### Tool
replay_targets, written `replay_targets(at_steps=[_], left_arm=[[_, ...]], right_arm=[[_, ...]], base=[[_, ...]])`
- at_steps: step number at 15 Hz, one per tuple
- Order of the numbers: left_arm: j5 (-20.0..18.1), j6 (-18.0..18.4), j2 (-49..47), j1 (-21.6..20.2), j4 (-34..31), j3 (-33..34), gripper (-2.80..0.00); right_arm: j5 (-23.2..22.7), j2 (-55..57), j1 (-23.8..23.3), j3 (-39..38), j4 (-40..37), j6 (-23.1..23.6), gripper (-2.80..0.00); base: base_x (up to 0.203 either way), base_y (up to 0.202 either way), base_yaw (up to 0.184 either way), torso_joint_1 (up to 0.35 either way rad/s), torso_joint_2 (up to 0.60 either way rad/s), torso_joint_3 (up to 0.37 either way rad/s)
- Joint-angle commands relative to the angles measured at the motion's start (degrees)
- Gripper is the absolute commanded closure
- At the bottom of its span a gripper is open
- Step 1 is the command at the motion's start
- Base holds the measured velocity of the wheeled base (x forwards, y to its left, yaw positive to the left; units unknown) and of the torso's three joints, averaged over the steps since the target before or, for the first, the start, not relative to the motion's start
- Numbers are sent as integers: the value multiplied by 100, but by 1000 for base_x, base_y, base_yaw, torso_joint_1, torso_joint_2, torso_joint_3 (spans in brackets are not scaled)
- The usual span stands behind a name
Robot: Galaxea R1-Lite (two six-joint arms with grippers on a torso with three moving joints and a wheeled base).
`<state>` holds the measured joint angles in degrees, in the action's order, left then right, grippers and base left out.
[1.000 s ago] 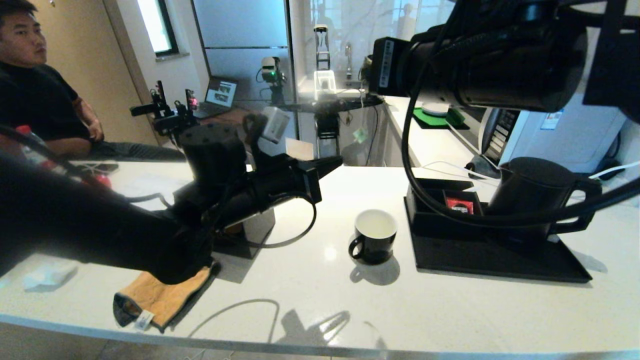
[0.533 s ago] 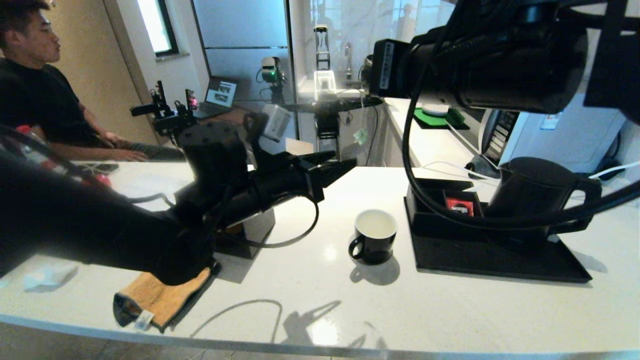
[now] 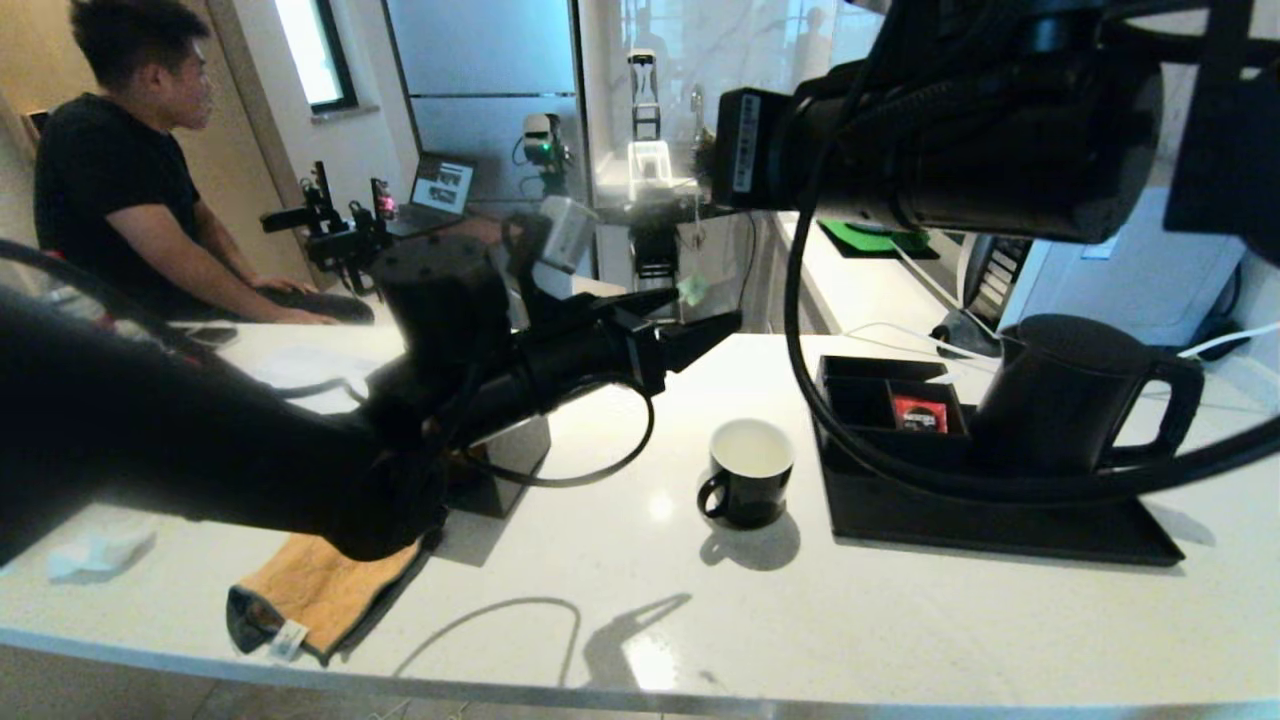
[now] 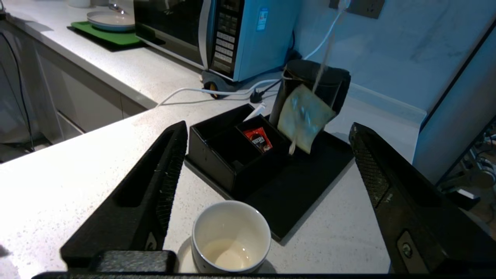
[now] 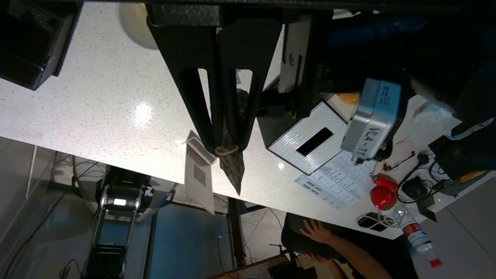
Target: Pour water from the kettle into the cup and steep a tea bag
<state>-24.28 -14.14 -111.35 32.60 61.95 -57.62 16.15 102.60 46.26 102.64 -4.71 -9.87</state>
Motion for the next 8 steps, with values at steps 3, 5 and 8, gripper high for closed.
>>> replay_targets(at_steps=[3, 5, 8], left_arm=[[-15, -10, -98, -8, 36, -169, -280], [-15, -10, -133, -8, 36, -228, -280], [-24, -10, -168, -8, 36, -285, -280]], right_arm=[[11, -16, 85, -78, 4, -6, 0], [11, -31, 120, -122, 11, -6, 0], [11, -52, 138, -166, 14, -10, 0]], base=[[0, 0, 0, 0, 0, 0], [0, 0, 0, 0, 0, 0], [0, 0, 0, 0, 0, 0]])
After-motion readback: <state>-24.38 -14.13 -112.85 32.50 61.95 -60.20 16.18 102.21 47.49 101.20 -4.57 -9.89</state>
